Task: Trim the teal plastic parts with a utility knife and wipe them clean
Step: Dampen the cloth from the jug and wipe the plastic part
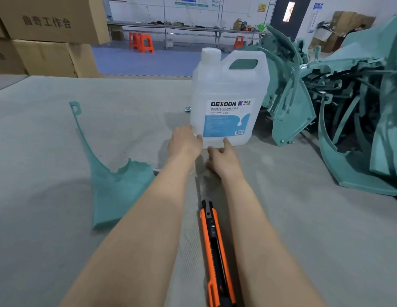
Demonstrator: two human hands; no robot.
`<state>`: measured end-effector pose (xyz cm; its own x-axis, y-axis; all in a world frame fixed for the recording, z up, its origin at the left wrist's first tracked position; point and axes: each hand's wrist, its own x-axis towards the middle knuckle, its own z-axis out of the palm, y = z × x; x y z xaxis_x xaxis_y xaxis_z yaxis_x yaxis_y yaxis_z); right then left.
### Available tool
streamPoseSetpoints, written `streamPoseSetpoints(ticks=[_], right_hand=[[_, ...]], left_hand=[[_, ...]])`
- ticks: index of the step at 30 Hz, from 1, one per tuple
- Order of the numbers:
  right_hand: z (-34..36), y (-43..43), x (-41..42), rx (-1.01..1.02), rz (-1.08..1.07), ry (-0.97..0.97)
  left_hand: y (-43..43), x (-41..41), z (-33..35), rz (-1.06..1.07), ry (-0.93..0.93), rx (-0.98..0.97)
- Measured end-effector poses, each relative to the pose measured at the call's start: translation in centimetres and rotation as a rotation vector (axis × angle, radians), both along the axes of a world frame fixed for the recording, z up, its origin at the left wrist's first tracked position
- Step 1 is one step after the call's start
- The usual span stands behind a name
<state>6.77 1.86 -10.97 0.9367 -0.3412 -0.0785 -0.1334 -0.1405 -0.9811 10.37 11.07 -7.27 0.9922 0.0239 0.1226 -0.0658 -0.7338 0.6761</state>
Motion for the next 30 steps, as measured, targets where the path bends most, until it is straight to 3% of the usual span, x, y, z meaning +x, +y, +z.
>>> streamPoseSetpoints(ticks=[2, 7, 12, 15, 18, 20, 22, 24, 27, 30], right_hand=[[0.4, -0.1, -0.4, 0.030, -0.016, 0.021], [3.9, 0.7, -3.5, 0.007, -0.039, -0.062], [7.1, 4.4, -7.0, 0.100, 0.246, -0.116], [7.4, 7.0, -8.6, 0.146, 0.271, -0.218], [6.7, 8.5, -9.6, 0.233, 0.203, -0.274], [5.8, 8.9, -9.6, 0.288, 0.108, -0.279], [4.9, 9.5, -9.6, 0.312, 0.089, -0.266], [3.6, 10.3, -9.5, 0.191, 0.099, -0.230], [1.7, 11.3, -9.7, -0.257, 0.150, -0.165], [1.2, 11.0, -9.6, -0.300, 0.178, -0.153]], left_hand=[[0.4, -0.3, -0.3, 0.035, 0.036, -0.173], [1.7, -2.8, 0.5, 0.088, 0.190, -0.939], [3.8, -7.2, 3.6, -0.247, 0.316, -1.545], [5.9, -10.0, 4.1, -0.319, 0.292, -1.437], [9.0, -12.5, 4.1, -0.225, 0.106, -0.933], [12.0, -12.9, 3.0, 0.027, -0.137, -0.508], [15.2, -12.4, 1.4, 0.313, -0.176, -0.294], [17.1, -11.7, -0.4, 0.425, -0.026, -0.301], [16.8, -11.1, -2.3, 0.410, 0.119, -0.523], [16.3, -10.5, -2.2, 0.425, 0.095, -0.608]])
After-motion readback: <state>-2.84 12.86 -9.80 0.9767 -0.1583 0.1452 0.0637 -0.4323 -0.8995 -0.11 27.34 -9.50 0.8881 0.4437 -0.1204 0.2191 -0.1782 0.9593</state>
